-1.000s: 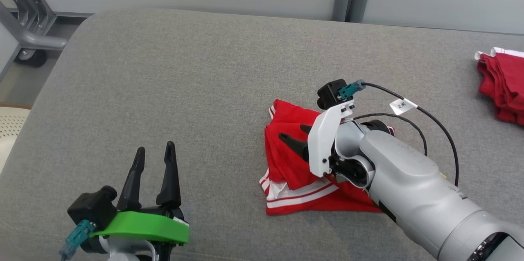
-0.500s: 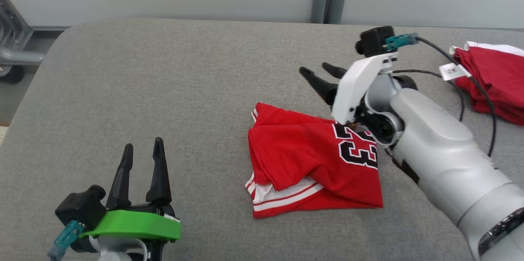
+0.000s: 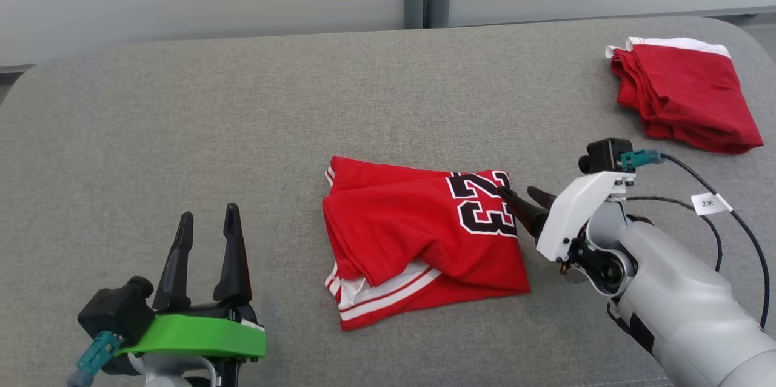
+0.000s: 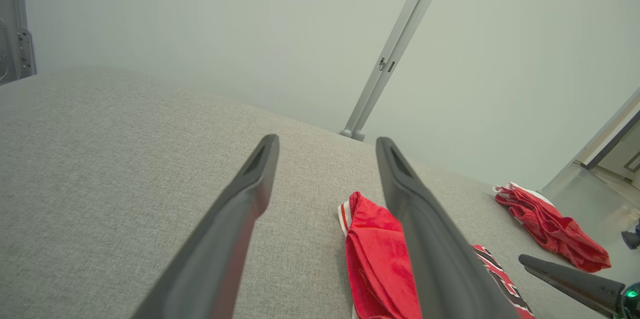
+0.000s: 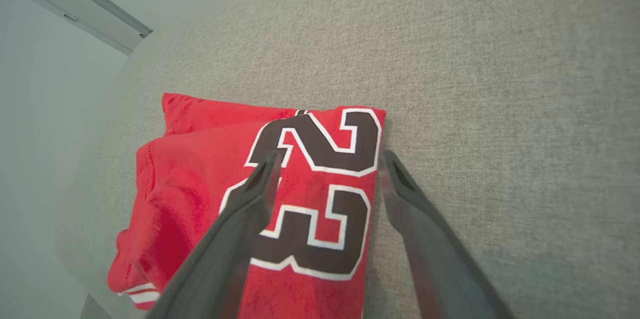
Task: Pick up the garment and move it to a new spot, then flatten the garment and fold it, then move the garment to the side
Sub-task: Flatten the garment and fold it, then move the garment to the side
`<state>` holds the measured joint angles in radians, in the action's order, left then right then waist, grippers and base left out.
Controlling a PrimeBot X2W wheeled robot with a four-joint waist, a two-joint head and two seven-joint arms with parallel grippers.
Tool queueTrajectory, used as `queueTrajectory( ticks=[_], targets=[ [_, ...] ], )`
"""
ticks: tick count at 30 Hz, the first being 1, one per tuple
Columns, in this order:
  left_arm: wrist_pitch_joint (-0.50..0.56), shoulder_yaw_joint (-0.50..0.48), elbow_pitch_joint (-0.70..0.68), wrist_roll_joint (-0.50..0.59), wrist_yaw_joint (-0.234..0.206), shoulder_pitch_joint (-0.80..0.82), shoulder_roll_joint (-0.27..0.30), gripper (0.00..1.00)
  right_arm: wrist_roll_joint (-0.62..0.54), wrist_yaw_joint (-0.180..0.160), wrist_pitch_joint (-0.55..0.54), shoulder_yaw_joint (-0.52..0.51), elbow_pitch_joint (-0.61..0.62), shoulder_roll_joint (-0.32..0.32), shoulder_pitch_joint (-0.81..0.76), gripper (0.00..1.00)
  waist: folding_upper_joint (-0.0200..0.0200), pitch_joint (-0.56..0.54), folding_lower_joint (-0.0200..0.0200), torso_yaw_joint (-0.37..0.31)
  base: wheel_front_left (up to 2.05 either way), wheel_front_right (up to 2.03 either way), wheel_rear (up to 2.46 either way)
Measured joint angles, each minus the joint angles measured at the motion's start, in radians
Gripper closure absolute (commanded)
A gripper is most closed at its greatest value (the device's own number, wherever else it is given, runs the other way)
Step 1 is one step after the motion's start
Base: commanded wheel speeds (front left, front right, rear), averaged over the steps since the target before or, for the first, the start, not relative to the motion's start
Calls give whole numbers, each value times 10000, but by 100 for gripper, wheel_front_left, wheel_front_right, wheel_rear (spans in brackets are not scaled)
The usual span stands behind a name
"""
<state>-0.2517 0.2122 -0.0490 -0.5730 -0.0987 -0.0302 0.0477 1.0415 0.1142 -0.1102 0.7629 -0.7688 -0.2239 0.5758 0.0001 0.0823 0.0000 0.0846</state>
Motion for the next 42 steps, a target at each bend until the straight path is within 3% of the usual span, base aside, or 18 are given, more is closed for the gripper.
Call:
queueTrajectory(
  ticks=[10,23,24,25,27,28,29,37,42],
  targets=[
    [0,259,-92,249,0,28,0,0,552,33,-23,-107,198,-102,-373,0,0,598,0,-288,0,0,0],
    [0,184,-10,249,0,186,0,0,1415,90,-802,-157,717,-226,-542,0,0,1028,0,177,0,0,0],
    [0,182,-2,249,0,192,0,0,1486,90,-863,-136,790,-205,-542,11,0,1035,0,190,0,0,0],
    [0,180,4,249,0,198,0,0,1540,90,-941,-111,857,-199,-542,52,0,1038,0,198,0,0,0],
    [0,161,13,251,0,204,0,0,1651,90,-1026,-92,965,-207,-545,75,0,1038,0,204,0,0,0],
    [0,155,19,251,0,206,0,0,1691,90,-1034,-88,1011,-211,-546,91,0,1037,0,205,0,0,0],
    [0,148,21,251,0,208,0,0,1714,88,-1034,-79,1070,-217,-551,100,0,1036,0,203,0,0,0],
    [0,-105,35,297,0,213,-6,0,1726,90,-984,-63,1710,-428,-517,100,0,992,0,84,0,0,0],
    [0,-157,36,318,0,213,-6,0,1643,90,-930,-77,2146,-940,-205,100,0,922,0,-102,0,0,0]
  ],
)
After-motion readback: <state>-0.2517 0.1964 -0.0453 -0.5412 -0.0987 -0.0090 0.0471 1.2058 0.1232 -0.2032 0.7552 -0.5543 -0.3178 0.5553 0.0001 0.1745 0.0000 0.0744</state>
